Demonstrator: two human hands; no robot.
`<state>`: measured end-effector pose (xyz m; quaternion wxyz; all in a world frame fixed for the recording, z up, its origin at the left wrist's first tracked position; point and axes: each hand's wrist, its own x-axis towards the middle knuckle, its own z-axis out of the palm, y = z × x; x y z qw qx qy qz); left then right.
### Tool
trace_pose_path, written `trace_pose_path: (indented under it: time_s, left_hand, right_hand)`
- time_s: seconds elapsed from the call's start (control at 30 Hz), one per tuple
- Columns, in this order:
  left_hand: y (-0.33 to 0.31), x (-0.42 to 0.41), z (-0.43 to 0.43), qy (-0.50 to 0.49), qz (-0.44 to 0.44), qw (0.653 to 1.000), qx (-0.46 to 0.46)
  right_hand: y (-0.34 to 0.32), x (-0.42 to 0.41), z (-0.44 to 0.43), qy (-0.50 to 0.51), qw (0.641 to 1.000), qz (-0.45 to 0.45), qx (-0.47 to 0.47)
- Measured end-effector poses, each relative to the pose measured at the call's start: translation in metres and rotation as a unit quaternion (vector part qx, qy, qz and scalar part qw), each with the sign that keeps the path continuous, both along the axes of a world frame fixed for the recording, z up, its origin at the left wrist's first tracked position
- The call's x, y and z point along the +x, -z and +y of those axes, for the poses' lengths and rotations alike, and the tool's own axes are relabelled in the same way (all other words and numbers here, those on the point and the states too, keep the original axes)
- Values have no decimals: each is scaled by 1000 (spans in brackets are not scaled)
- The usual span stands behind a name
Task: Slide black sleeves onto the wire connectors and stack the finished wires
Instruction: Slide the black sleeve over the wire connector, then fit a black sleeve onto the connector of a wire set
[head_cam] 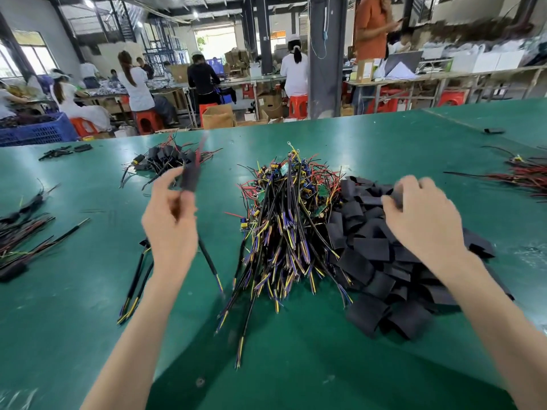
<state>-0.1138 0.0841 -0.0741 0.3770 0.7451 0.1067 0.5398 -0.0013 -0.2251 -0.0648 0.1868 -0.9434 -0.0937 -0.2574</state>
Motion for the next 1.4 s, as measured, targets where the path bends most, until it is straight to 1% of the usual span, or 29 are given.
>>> trace_pose_path:
  time_s: [0.03, 0.07, 0.1, 0.17, 0.27, 0.33, 0.4, 0.43, 0.5, 0.6, 0.67, 0.7, 0.77, 0.8, 0.87, 0.9, 0.97, 1.03, 1.1, 1.17, 1.23, 1.3, 1.33, 1.4]
  left_hand:
    - [3, 1, 13, -58, 27, 998, -4]
    - [8, 2, 25, -113, 63, 992, -11]
    - [14, 2, 34, -157, 105, 982, -23]
    - [27, 2, 48, -220, 205, 953, -38]
    - [41, -2, 54, -268, 371, 889, -15]
    - [43, -3, 53, -289, 418, 861, -8]
    - [38, -3, 48, -308, 420, 854, -10]
    - [34, -3, 44, -313, 406, 859, -7]
    - [22, 1, 29, -293, 359, 886, 7]
    - [0, 20, -7, -177, 300, 936, 54]
    - [-16, 40, -35, -81, 258, 959, 80]
    - [-26, 52, -47, -47, 243, 966, 81]
    - [-47, 78, -66, -14, 252, 965, 75]
    - [-55, 90, -72, -8, 280, 956, 85]
    - [-66, 110, -81, -7, 357, 925, 126]
    - [-68, 117, -84, -9, 381, 913, 144]
    - [-68, 124, -86, -19, 379, 912, 154]
    - [-68, 126, -86, -7, 357, 927, 118]
    - [-73, 125, -88, 28, 326, 943, 53]
    - [-81, 123, -90, 60, 296, 953, -17]
    - [-90, 122, -91, 128, 270, 948, -113]
    - [-101, 123, -95, 194, 240, 930, -201]
    - [-108, 123, -96, 206, 234, 925, -217]
    - [-121, 123, -94, 198, 227, 930, -211]
  right_hand:
    - [0, 1, -5, 29, 997, 70, -27]
    - [1, 1, -7, 44, 991, 117, -52]
    - [1, 1, -8, 47, 987, 138, -71]
    - [3, 0, -7, 37, 985, 142, -92]
    - [5, -3, -2, 18, 981, 158, -115]
    - [6, -4, 0, 8, 979, 163, -119]
    - [6, -5, 1, 2, 983, 148, -108]
    - [5, -5, 2, 1, 986, 132, -98]
    - [5, -7, 5, -1, 993, 92, -69]
    - [7, -9, 11, -14, 999, 26, -35]
    - [10, -9, 15, -38, 999, -7, -33]
    - [11, -9, 16, -50, 998, -18, -34]
    - [15, -8, 18, -70, 996, -33, -35]
    - [17, -8, 18, -79, 996, -37, -34]
    - [19, -7, 19, -92, 995, -36, -35]
    - [21, -7, 19, -97, 994, -35, -36]
    - [22, -7, 20, -104, 993, -38, -33]
    - [23, -7, 21, -108, 993, -44, -26]
    - [24, -7, 21, -110, 993, -50, -18]
    - [23, -7, 21, -111, 992, -52, -9]
    - [23, -7, 22, -116, 992, -49, -3]
    - [24, -8, 22, -119, 992, -43, 2]
    - [24, -8, 22, -120, 992, -39, 5]
    - [23, -8, 21, -121, 992, -34, 14]
